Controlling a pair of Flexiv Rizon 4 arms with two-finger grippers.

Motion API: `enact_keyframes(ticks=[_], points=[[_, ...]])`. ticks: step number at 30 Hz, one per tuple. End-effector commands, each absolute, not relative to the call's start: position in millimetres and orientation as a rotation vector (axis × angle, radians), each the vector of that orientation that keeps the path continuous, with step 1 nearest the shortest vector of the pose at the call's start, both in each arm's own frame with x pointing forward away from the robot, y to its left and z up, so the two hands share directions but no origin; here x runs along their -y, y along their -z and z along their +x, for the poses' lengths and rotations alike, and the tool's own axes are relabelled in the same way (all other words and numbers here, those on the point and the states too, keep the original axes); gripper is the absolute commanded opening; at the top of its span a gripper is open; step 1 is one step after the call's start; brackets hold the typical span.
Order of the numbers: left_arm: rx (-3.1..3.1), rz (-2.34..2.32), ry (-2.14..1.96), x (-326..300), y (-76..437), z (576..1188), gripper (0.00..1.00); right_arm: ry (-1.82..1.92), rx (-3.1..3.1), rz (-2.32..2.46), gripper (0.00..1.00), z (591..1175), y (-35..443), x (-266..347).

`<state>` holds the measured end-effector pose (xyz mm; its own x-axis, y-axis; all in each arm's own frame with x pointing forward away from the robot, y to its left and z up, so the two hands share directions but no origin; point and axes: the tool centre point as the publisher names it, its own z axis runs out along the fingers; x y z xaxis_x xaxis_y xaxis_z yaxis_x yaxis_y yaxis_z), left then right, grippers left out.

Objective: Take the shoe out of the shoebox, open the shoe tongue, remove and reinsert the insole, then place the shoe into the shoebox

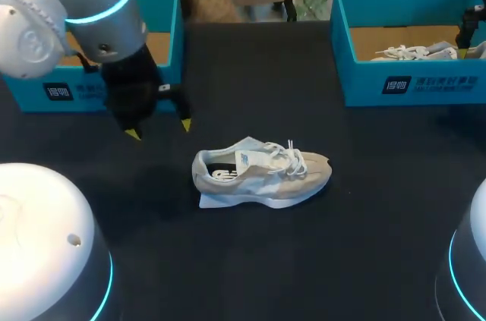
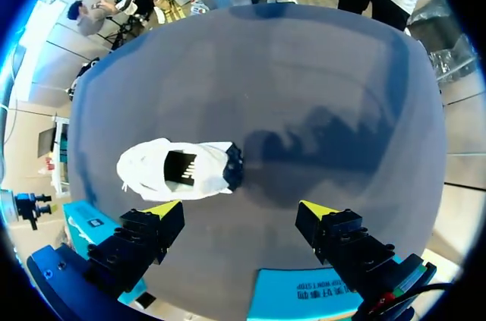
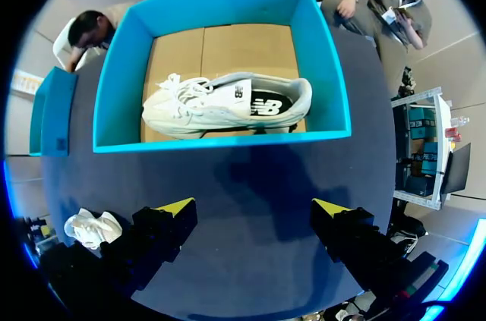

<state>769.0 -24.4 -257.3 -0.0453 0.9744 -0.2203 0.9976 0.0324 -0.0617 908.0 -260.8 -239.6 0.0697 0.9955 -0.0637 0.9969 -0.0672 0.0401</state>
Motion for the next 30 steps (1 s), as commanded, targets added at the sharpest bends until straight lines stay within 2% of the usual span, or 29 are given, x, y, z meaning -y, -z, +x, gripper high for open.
enact_keyframes(ticks=[1,22,30], points=[[-2.144,2.064,0.335,19.1,257.2,766.9,1.00,0.029,-2.092,2.243,1.00,907.0,239.4,260.4],[-2.144,2.064,0.335,19.1,257.2,766.9,1.00,0.029,-2.092,2.243,1.00,907.0,239.4,260.4],[-2.323,1.832,0.524,0.2,250.4,777.7,1.00,0.029,-2.092,2.243,1.00,907.0,239.4,260.4]])
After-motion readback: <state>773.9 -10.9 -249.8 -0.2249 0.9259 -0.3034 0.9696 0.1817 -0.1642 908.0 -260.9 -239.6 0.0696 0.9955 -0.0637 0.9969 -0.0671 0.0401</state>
